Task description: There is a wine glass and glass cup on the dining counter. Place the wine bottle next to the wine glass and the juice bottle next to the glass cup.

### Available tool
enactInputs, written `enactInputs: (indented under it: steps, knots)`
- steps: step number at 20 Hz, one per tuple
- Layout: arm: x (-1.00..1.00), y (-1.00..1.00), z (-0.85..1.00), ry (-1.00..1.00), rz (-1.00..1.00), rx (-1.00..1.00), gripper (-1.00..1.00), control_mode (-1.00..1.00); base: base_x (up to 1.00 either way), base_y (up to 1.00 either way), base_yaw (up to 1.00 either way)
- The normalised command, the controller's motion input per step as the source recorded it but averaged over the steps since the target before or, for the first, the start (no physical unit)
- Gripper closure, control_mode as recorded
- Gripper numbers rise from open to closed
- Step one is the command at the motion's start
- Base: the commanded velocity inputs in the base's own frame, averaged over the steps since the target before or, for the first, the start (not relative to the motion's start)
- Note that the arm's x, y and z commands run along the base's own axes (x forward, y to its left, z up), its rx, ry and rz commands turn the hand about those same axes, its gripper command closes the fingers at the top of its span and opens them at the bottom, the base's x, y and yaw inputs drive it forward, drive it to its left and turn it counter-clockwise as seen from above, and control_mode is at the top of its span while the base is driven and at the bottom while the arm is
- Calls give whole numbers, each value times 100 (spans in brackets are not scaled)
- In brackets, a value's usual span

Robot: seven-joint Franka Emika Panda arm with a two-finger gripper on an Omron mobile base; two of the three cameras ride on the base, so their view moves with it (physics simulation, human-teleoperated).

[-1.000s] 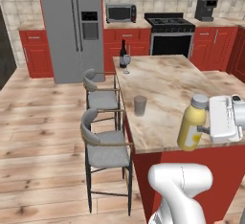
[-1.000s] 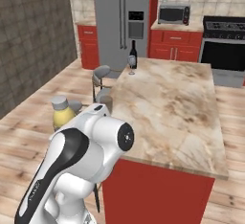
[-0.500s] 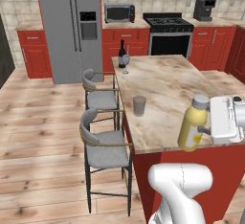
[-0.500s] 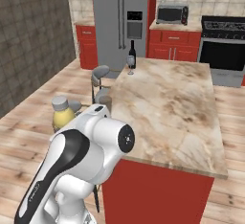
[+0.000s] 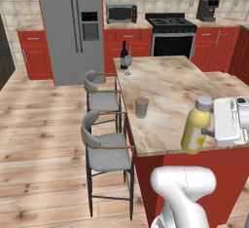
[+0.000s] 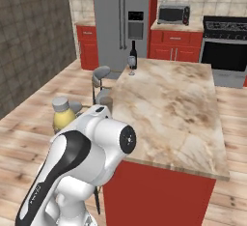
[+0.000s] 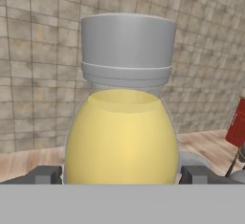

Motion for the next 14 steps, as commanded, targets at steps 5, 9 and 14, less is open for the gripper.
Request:
enactInputs:
  steps: [5,9,14]
  knots:
    - [15,-12,0,4,0,4,100,-100,8,-1,0]
    - [37,-37,0,3,5,17,100,-100,0,0,0]
    - [56,-35,0,3,18,22,100,-100,0,0,0]
